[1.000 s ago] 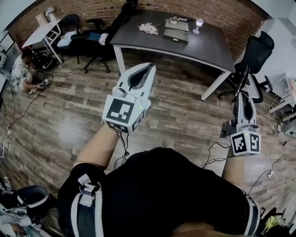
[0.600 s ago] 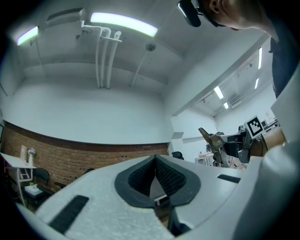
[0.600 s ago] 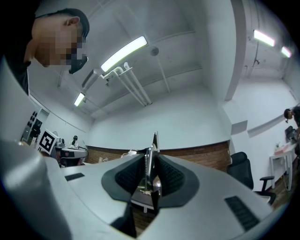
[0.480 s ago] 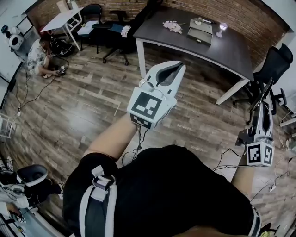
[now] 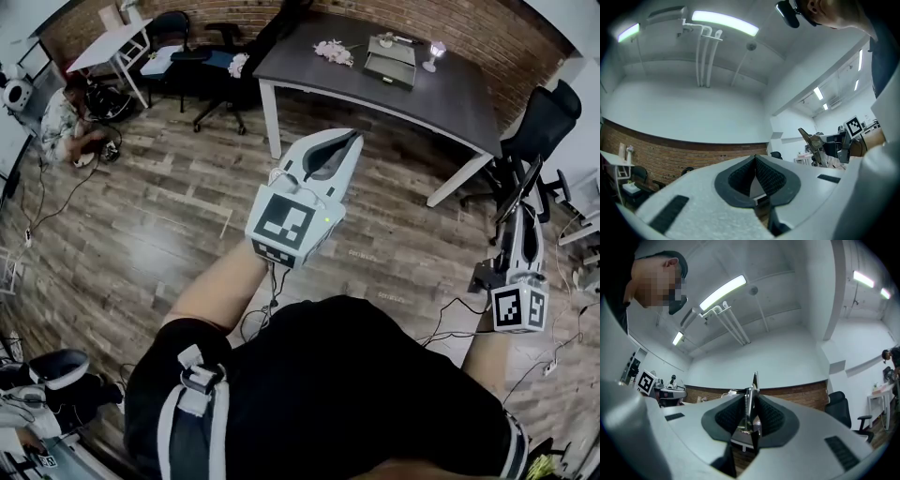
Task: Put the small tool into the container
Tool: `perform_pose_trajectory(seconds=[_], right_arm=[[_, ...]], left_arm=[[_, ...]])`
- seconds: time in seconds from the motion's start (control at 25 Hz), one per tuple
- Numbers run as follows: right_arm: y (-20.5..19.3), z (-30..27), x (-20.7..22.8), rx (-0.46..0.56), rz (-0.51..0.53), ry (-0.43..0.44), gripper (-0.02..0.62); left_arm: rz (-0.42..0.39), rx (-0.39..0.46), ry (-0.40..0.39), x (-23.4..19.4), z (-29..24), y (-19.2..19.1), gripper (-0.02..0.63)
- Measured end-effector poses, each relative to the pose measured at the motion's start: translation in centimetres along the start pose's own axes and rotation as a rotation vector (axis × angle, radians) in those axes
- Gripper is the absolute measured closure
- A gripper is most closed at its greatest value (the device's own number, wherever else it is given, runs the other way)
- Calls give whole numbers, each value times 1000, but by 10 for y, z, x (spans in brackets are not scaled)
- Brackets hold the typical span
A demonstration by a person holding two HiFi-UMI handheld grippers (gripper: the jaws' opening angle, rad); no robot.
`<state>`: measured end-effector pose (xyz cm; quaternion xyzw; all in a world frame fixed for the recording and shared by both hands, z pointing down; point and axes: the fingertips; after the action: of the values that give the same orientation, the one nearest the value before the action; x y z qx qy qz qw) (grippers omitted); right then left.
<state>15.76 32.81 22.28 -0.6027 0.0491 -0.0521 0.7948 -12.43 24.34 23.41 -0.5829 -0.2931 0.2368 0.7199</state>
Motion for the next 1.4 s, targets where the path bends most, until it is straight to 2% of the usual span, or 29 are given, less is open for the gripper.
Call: perform_pose_trajectory(seconds=[0.64,1.4], right_arm=[[3,6,-5,-4,11,-11,508],[8,10,-8,-41,49,-49,508]], left_arm=[[17,25,4,-8,-1,2,595],[37,19,-43,-13,-10,1,596]])
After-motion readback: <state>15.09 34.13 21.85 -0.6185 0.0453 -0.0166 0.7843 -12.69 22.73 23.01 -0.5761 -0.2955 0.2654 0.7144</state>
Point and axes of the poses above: the fingertips, and each gripper's own axes: z backward along the fingers, x to its right, y out of its top, and after that the axes turned 2 degrees about -x, right-handed
